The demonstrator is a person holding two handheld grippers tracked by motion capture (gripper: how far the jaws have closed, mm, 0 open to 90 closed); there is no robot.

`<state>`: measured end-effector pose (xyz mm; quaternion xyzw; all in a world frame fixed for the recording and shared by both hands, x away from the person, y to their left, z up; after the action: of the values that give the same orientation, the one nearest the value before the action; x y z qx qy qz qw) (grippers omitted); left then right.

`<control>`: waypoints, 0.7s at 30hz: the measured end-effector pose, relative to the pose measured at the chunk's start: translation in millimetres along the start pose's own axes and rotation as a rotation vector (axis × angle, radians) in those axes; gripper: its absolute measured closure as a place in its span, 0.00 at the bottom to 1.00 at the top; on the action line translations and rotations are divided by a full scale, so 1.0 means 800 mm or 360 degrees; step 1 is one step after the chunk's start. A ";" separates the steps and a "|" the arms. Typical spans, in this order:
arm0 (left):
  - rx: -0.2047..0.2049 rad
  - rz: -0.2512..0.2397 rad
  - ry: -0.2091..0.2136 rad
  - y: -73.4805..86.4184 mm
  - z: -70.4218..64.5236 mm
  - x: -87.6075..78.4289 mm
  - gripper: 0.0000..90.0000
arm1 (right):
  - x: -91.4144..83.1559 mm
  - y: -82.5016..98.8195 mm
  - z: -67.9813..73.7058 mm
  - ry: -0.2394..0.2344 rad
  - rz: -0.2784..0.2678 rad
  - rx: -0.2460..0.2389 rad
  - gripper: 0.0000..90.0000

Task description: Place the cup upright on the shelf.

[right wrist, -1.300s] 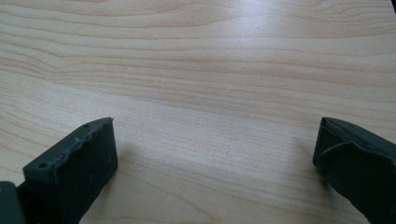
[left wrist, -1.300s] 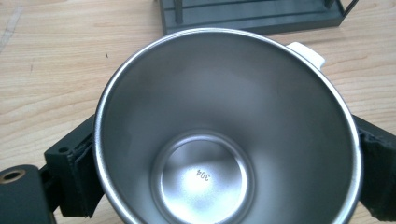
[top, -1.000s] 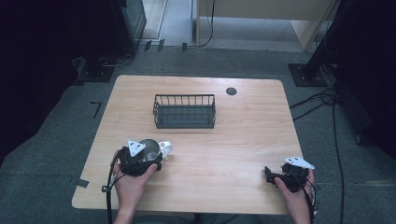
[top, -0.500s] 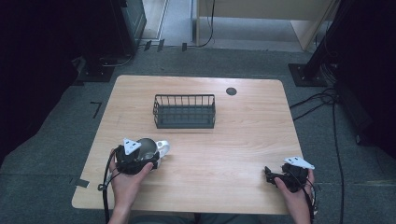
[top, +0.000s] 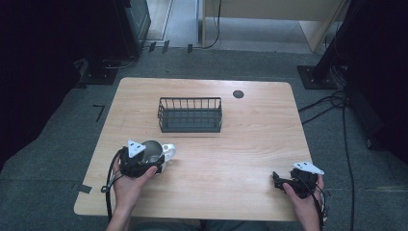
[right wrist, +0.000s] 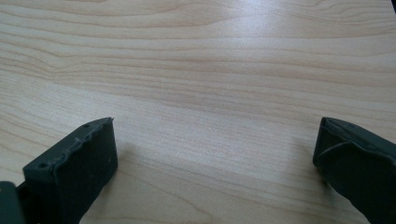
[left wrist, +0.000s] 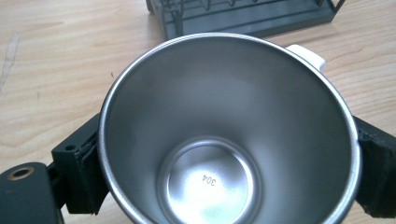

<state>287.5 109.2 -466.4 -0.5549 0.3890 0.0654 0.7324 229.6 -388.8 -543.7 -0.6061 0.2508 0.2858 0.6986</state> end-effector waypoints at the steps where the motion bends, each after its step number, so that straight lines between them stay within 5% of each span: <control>1: -0.0004 -0.0006 0.0007 -0.002 0.000 0.000 0.07 | 0.000 0.000 0.000 0.0000 0.0000 0.0000 0.00; 21: 0.0058 -0.0107 0.0096 -0.056 -0.006 0.000 0.08 | 0.000 0.000 0.000 0.0000 0.0001 0.0000 0.00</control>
<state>309.2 88.2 -432.6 -0.5558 0.3932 0.0170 0.7322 229.6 -388.8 -543.7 -0.6060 0.2509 0.2859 0.6986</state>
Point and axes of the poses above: each handheld gripper's, and its own axes: x roughly forward along the jaws, y roughly out of its underside, z roughly to its left, the point moved 2 cm from there along x, roughly forward along the jaws, and after that the axes turned 9 degrees about x, right-handed, at the moved point
